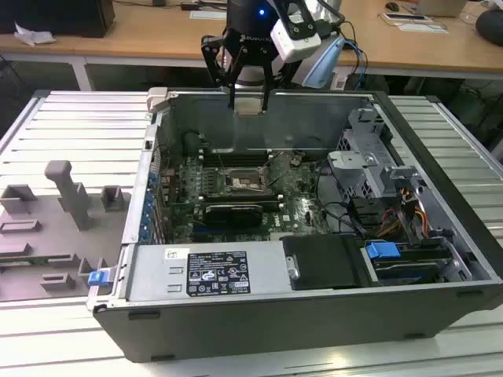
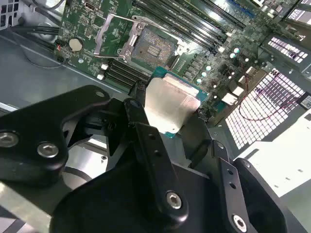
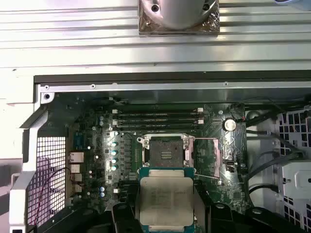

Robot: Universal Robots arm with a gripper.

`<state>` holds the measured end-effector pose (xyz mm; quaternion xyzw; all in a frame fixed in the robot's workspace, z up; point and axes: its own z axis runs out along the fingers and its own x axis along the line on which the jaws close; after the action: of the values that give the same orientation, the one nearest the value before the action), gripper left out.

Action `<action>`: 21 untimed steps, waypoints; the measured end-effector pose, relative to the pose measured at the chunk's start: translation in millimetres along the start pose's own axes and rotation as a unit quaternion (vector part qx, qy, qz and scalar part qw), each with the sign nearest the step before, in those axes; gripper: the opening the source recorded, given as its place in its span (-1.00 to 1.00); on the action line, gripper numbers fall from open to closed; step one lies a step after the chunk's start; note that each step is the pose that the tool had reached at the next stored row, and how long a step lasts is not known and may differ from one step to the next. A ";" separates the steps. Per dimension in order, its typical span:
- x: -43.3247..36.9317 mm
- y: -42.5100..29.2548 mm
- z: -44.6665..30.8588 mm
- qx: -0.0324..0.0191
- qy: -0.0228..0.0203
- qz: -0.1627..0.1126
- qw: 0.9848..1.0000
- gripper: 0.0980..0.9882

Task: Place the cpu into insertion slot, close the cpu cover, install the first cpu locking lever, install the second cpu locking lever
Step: 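Place the cpu into insertion slot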

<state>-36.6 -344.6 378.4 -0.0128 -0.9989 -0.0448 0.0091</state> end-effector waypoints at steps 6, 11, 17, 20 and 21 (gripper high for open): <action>0.0 0.0 0.0 0.000 -0.001 0.006 1.000 -0.02; 0.0 0.0 0.1 0.000 -0.002 0.017 1.000 -0.02; 0.0 0.0 0.2 -0.001 -0.003 0.031 1.000 -0.02; 0.0 0.0 0.2 -0.001 -0.003 0.035 0.999 -0.02; 0.0 0.0 0.2 -0.001 -0.003 0.036 0.999 -0.02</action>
<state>-36.6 -344.6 378.2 -0.0490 -0.9978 -0.0451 0.0075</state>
